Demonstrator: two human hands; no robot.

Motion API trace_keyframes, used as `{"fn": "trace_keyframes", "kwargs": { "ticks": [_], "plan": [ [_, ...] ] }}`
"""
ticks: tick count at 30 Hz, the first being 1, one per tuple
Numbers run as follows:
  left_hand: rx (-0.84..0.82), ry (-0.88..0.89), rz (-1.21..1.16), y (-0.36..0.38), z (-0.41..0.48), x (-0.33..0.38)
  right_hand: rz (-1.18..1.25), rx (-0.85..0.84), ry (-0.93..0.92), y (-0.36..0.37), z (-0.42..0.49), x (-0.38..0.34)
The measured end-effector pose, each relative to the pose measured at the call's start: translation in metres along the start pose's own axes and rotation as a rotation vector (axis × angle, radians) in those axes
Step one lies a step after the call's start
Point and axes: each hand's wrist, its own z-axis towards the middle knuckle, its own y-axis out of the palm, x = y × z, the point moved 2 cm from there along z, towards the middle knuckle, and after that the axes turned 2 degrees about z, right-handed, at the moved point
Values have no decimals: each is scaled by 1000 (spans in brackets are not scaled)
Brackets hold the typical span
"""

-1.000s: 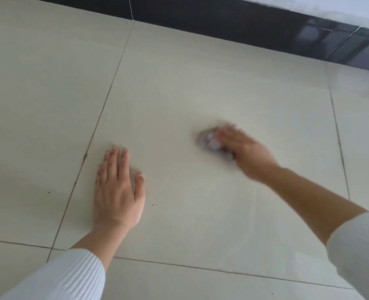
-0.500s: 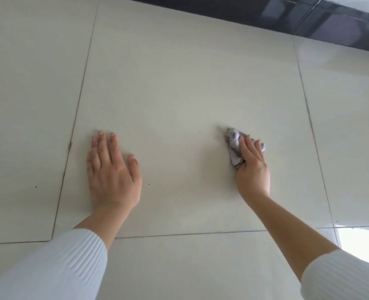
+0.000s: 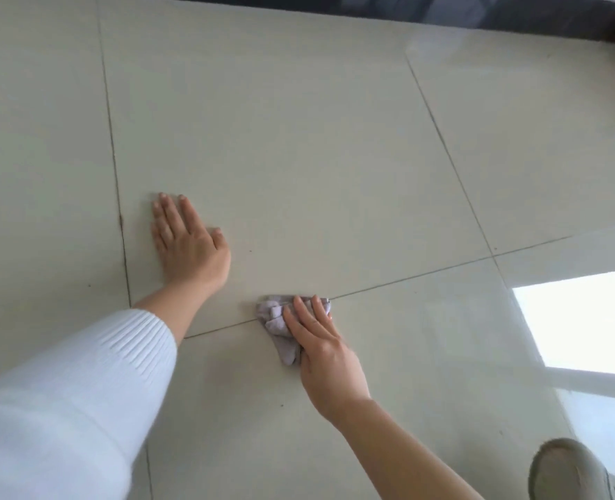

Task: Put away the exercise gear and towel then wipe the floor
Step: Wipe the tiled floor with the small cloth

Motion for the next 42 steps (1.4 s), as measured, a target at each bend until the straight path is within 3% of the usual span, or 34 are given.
{"fn": "trace_keyframes", "kwargs": {
  "ticks": [4,8,15,20,23,26,30,34,37,39,42],
  "plan": [
    [-121,114,80,-8,-3,-19,-29,-59,-21,-8,-4,0],
    [-74,274,167,-11,-13,-44,-79,28,-78,-25,44,29],
    [-94,255,220,-6,-10,-44,-131,133,51,-64,191,55],
    [-68,253,239,-8,-14,-43,-248,71,2,-80,252,46],
    [-58,259,251,-7,-12,-43,-234,122,-38,-72,255,40],
    [-58,230,258,-5,-14,-42,-130,79,-208,-43,217,18],
    [7,159,190,-3,-23,-36,-98,-28,-573,-5,132,-7],
    [33,84,117,1,-37,-23,-163,-245,-883,0,71,5],
    [55,64,137,7,-50,-16,-265,-314,-1043,-18,82,27],
    [79,47,162,11,-56,-10,-317,-247,-982,-33,109,43],
    [82,6,163,18,-62,-1,-313,-109,-648,-68,152,60]
  ]
}}
